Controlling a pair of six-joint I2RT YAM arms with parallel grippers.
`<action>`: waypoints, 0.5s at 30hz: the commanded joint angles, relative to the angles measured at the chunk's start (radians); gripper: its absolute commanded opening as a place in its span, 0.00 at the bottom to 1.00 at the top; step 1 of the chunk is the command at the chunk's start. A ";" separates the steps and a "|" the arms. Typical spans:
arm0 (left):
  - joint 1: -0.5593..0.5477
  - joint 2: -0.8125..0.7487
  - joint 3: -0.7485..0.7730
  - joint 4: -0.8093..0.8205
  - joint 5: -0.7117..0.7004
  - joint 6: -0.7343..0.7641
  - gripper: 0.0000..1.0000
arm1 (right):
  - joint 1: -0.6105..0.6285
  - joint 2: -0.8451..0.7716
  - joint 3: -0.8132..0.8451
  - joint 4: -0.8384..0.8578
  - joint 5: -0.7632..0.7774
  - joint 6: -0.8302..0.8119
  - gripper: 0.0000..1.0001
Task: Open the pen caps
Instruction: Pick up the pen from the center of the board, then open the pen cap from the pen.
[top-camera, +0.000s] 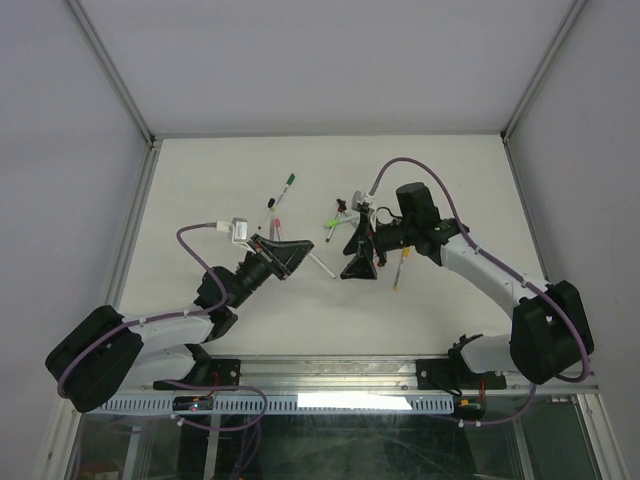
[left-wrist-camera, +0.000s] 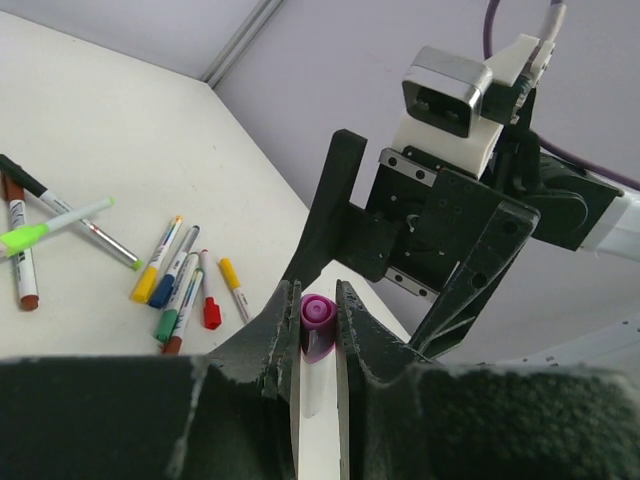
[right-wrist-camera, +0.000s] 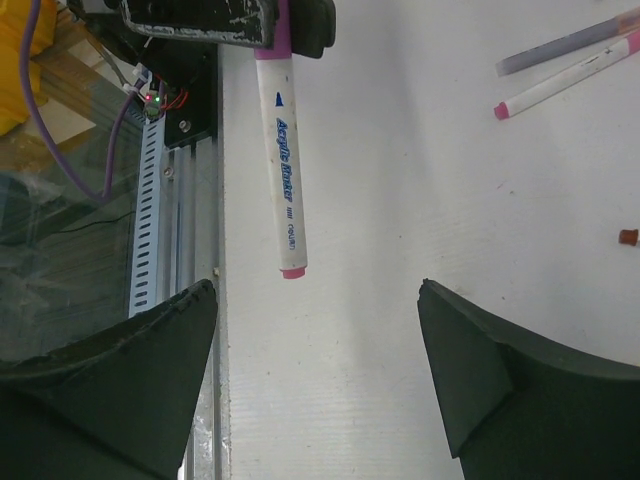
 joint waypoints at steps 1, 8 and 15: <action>-0.031 0.007 -0.012 0.129 -0.090 0.023 0.00 | 0.041 0.013 0.031 0.050 0.011 0.014 0.84; -0.064 0.056 -0.019 0.199 -0.136 0.011 0.00 | 0.099 0.034 0.011 0.106 0.078 0.041 0.83; -0.072 0.088 -0.001 0.203 -0.139 -0.012 0.00 | 0.160 0.057 -0.013 0.170 0.178 0.078 0.81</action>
